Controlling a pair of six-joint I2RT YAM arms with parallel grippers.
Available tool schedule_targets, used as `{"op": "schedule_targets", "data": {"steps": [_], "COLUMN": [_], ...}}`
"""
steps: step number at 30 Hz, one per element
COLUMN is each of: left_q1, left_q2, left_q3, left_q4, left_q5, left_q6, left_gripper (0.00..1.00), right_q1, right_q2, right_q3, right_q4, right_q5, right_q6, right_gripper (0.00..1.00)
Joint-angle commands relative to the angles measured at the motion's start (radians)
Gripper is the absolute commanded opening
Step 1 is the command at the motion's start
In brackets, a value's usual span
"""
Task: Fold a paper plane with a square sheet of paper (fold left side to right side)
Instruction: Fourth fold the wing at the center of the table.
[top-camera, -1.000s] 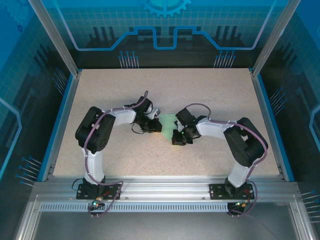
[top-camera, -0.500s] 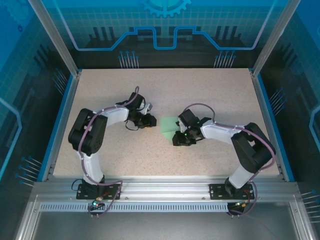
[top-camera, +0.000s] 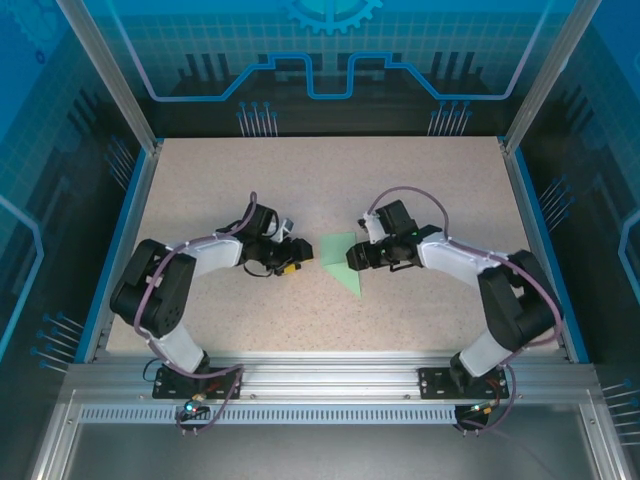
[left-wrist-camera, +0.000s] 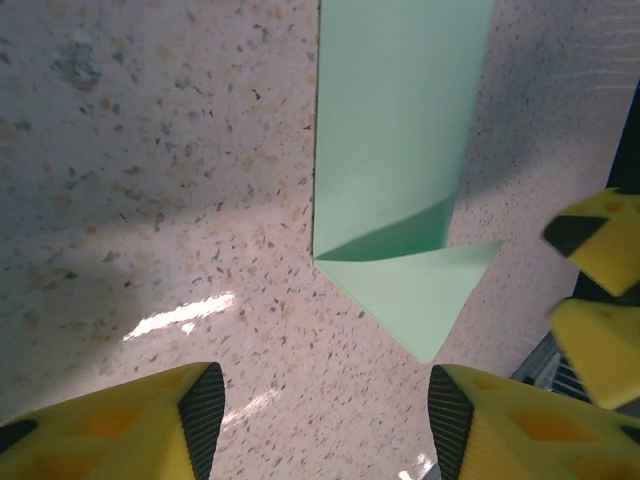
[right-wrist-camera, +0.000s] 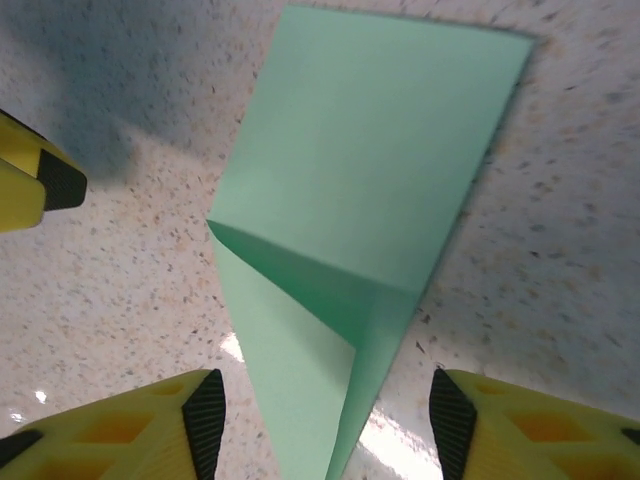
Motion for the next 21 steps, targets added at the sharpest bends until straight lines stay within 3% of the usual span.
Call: {"op": "schedule_targets", "data": {"steps": [1,11,21], "left_q1": [-0.016,-0.064,-0.102], "left_q2": [0.044,0.112,0.175], "left_q3": [-0.009,0.061,0.146], "left_q4": [0.100,0.072,0.064], "left_q5": [0.070,0.072,0.084], "left_q6": [-0.095,-0.097,-0.097], "left_gripper": [0.59,0.60,0.59], "right_q1": [-0.011,-0.038,-0.056], "right_q2": [0.071,0.089,0.071], "right_q3": [0.034,-0.014,-0.043], "right_q4": [0.061,0.112,0.113], "right_q5": [-0.079,-0.100,-0.118], "right_q6": [-0.027,0.003,0.006], "right_gripper": [0.53,0.15,0.12]}}
